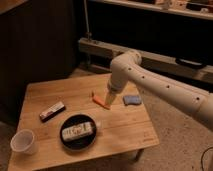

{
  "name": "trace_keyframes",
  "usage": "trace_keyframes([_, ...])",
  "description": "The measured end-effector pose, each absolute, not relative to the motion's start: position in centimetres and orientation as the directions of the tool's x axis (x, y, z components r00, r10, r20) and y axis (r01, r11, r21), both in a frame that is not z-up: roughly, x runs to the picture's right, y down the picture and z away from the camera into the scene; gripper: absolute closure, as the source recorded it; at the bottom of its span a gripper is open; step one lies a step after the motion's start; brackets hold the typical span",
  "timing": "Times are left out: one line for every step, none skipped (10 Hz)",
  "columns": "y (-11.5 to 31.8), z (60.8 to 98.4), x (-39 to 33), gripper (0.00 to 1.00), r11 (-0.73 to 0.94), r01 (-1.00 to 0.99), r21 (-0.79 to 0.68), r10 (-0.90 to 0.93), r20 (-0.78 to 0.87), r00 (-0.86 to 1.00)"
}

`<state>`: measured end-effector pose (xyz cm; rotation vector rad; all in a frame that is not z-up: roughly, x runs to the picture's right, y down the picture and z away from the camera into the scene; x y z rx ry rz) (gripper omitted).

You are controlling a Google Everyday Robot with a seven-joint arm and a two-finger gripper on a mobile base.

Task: Move the arm in a circular motion

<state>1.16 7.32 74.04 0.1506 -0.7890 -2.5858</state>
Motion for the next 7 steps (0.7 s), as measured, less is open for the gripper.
trace_keyframes([8.8,73.4,0.2,0.33,-0.741,0.368,0.561,-0.426,0.030,-0.904])
trace_keyframes([10.3,72.8,-0.6,0.33,-0.737,0.368,0.567,-0.419,0.044,-0.907])
trace_keyframes([11.9,72.0,-1.3,0.33,-0.739,0.356,0.572,-0.401,0.052,-0.915])
trace_keyframes([12.4,71.4,-2.0,0.33,-0.750,0.330,0.573,-0.377,0.039,-0.925])
trace_keyframes([12.8,70.9,-3.0,0.33,-0.761,0.294,0.578,-0.347,0.020,-0.938])
trace_keyframes([12.9,70.4,-5.3,0.33,-0.781,0.223,0.583,-0.282,-0.011,-0.959])
trace_keyframes([12.4,70.3,-7.2,0.33,-0.798,0.162,0.580,-0.225,-0.038,-0.974])
